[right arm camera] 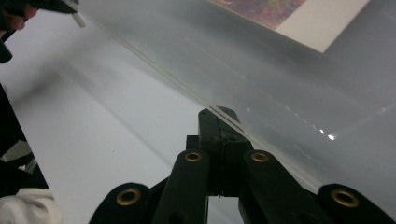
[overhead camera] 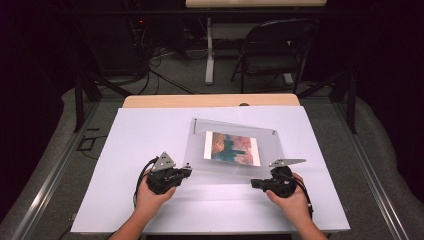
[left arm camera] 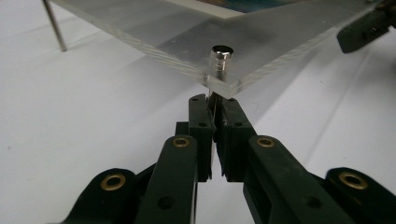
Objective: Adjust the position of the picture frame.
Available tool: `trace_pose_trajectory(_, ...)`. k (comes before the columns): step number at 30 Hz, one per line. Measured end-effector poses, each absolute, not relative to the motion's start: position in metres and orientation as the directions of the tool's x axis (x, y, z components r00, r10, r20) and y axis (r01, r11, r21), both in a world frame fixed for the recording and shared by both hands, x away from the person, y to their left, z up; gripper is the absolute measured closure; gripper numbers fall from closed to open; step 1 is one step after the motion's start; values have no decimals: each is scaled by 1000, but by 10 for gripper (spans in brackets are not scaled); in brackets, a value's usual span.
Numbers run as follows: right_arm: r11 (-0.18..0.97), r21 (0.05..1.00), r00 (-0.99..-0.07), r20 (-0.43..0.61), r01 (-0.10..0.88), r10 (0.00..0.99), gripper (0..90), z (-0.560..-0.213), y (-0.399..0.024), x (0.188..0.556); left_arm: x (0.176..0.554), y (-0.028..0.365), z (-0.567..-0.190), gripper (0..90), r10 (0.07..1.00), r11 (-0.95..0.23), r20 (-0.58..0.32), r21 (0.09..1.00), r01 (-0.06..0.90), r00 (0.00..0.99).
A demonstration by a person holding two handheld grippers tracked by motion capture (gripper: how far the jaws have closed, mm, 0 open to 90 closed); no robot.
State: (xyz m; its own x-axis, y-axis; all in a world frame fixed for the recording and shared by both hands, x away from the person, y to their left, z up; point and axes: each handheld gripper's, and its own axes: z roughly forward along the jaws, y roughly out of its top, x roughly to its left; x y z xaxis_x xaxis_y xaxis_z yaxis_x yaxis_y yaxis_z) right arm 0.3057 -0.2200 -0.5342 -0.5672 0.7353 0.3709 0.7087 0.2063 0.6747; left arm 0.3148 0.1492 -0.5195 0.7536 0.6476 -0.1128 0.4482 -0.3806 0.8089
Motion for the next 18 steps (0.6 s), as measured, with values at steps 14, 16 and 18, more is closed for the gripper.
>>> trace_pose_trajectory(14,156,641,-492,387,752,780,900,-535,-232,350,300,135,-525,854,600,-404,-126,805,435,790)
trace_pose_trajectory(16,155,637,-485,382,755,787,900,-536,-232,356,298,133,-526,854,595,-406,-129,803,436,793)
trace_pose_trajectory(18,146,634,-475,386,759,791,900,-537,-233,362,297,130,-526,854,585,-413,-130,801,432,801)
